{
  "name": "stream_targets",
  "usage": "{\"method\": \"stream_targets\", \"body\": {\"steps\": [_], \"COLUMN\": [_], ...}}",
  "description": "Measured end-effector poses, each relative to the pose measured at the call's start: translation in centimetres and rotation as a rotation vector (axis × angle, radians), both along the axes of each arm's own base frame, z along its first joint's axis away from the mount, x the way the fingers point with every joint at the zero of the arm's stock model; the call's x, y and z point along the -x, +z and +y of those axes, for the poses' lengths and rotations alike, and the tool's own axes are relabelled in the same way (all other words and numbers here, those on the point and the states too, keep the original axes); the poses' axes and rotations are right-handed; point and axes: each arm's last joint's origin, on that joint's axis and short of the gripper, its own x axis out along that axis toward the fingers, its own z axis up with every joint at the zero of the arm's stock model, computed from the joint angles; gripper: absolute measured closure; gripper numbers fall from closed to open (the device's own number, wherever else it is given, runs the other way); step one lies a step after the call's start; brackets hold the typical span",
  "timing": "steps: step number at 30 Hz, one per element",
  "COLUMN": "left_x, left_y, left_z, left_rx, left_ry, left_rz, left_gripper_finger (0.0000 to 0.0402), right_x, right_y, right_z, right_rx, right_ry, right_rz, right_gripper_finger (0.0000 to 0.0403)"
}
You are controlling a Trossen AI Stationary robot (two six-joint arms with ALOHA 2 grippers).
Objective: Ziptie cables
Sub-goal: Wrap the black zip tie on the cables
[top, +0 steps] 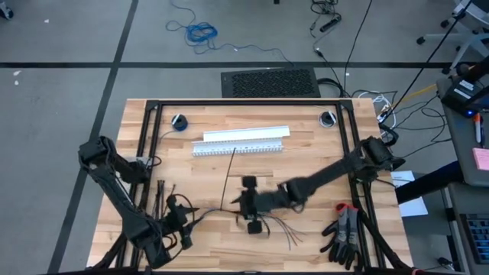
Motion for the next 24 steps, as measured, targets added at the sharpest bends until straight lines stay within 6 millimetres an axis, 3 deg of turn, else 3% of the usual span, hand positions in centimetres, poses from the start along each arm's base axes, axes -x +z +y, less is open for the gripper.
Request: {"method": "stream_targets", "body": {"steps": [2,5,9,12,17,24], "left_x": [0.9,2.7,4.5,4.8,3.0,1.5], "left_y": [-0.1,0.1,0.0,-1.2,-3.4,-4.7], "left_z": [0.1,0.4,1.6,3.3,6.0,9.1], "left_rx": [0.037,0.087,0.172,0.232,0.299,0.341], "left_ry": [0.029,0.076,0.251,0.469,0.701,0.927], "left_rz": [0.023,0.023,0.007,0.126,0.295,0.421], "left_gripper_finger": [0.0242,0.0242,0.0242,0.0242,0.0242,0.0242], "right_x": [-1.5,-3.4,-4.7,-4.9,-4.9,-4.2], "right_y": [-0.4,-2.6,-4.7,-5.6,-5.3,-4.9], "right_z": [-2.0,-5.8,-10.3,-12.3,-13.4,-12.6], "right_rx": [-0.130,-0.286,-0.333,-0.325,-0.267,-0.201], "right_ry": [0.074,0.127,0.059,0.017,0.030,0.115], "right_rz": [-0.031,0.005,0.012,0.026,0.006,0.069], "right_gripper_finger": [0.0277,0.0284,0.0292,0.0293,0.0293,0.0293]}}
